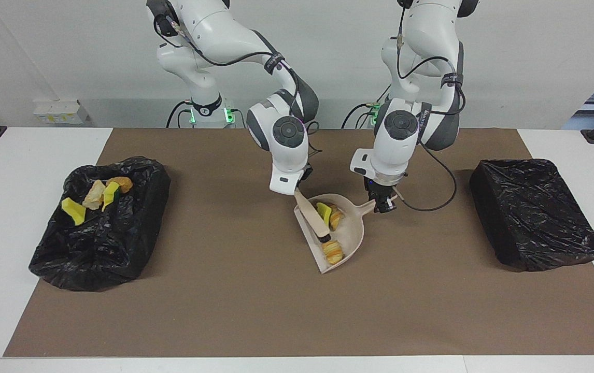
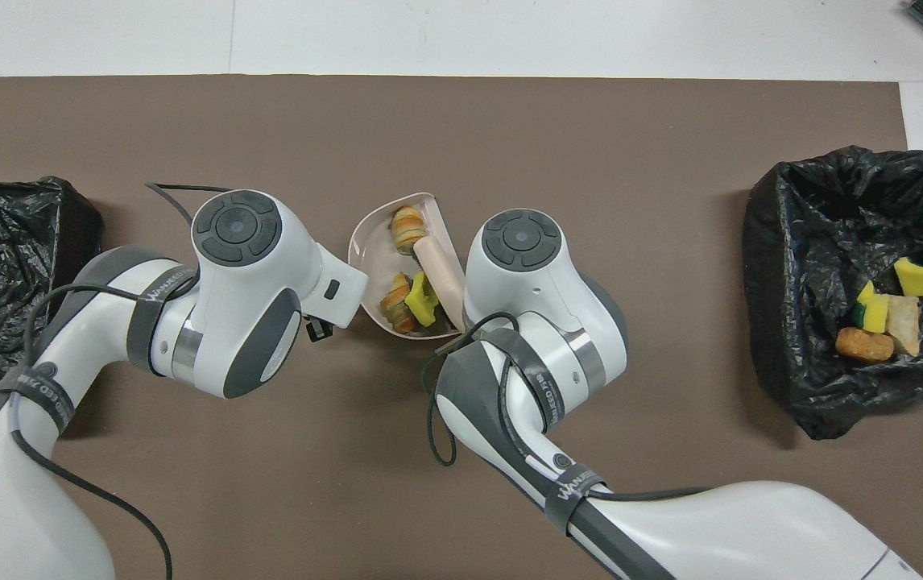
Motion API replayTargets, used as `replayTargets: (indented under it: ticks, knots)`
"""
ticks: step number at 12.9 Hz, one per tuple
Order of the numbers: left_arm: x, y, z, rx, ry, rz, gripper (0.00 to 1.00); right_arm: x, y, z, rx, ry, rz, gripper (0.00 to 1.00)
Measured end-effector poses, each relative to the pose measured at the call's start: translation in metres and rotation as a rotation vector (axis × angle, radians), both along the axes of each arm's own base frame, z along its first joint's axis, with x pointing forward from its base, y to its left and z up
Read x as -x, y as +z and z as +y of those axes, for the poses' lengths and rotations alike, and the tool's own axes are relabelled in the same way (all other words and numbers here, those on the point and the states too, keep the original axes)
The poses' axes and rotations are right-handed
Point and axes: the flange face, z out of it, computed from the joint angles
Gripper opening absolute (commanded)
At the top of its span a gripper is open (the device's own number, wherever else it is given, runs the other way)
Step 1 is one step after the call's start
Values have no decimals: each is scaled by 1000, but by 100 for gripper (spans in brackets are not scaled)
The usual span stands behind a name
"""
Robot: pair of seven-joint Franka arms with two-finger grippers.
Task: Sweep and dump trash in bin
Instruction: 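Sweep the last pieces into the dustpan with the right gripper, then carry the loaded dustpan with the left gripper over the nearby black bin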
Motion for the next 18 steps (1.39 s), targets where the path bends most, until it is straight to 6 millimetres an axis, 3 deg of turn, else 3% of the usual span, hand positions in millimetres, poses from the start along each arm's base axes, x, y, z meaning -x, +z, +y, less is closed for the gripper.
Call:
replayTargets:
  ticks: [3,7,9,11,13,16,18]
  knots:
    - [-1,0,2,1,-14,-1,0,-5,9,-12,7,-21,17,0]
    - [-13,4,26,6,-54,-5,0,-17,61,-64,41,-87,28,0]
    - [-19,14,41,13,-77,-19,0,-10,71,-64,79,-145,27,0]
    - [-25,36,67,22,-116,-43,0,9,66,-48,130,-222,39,0]
    - [-29,68,112,27,-162,-60,0,39,58,-29,188,-282,48,0]
    - [-32,116,213,23,-219,-118,0,89,52,9,262,-338,42,0]
    - [-27,137,281,8,-228,-148,0,127,37,42,271,-367,43,0]
